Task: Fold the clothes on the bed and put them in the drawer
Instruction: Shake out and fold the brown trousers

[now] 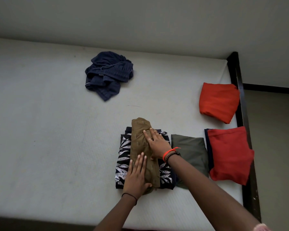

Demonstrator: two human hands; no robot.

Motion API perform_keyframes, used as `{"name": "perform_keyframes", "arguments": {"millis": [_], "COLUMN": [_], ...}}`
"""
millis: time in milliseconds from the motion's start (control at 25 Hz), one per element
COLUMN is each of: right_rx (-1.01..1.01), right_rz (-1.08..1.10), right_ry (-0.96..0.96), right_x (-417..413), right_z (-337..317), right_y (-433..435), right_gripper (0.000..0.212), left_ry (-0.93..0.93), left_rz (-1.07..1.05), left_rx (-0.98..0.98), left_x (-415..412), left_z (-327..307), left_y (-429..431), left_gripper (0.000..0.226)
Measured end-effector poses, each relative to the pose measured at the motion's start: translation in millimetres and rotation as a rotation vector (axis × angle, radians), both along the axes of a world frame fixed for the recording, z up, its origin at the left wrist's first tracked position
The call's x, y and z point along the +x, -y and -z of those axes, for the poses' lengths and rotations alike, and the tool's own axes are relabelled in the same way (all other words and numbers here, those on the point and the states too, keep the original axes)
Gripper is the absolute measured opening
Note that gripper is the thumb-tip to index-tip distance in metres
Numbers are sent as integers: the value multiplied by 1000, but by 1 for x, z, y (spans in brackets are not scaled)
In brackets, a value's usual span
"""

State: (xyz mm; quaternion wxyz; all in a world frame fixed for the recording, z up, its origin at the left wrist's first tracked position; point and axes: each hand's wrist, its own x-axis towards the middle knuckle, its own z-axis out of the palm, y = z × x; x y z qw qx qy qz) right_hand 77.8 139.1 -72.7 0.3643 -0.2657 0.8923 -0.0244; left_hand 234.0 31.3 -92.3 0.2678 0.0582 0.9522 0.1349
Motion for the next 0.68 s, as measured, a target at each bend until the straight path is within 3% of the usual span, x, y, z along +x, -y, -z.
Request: {"name": "perform_keyframes", "arguments": {"millis": [120,200,320,440,680], "right_rx": [-3,-49,-265,-401,-417], "right_rz": [8,64,312,540,651], "right_ry": [-19,39,106,25,-61], "right_x": [3,1,-15,-43,-98], "right_z": [2,-3,-18,-36,-53], "right_y": [0,-1,-2,-5,7], "right_gripper": [113,108,77,40,21], "left_ry": [20,-6,-156,-280,-390], "left_rz": [19,-1,-13,-117,-376], "left_rx": [4,57,163,270,194], "left_x": [-3,-2,-7,-33,-119], "left_z": [0,-7,-24,-42,-45], "left_y": [5,10,28,65,152], "left_gripper": [124,108,75,69,41]}}
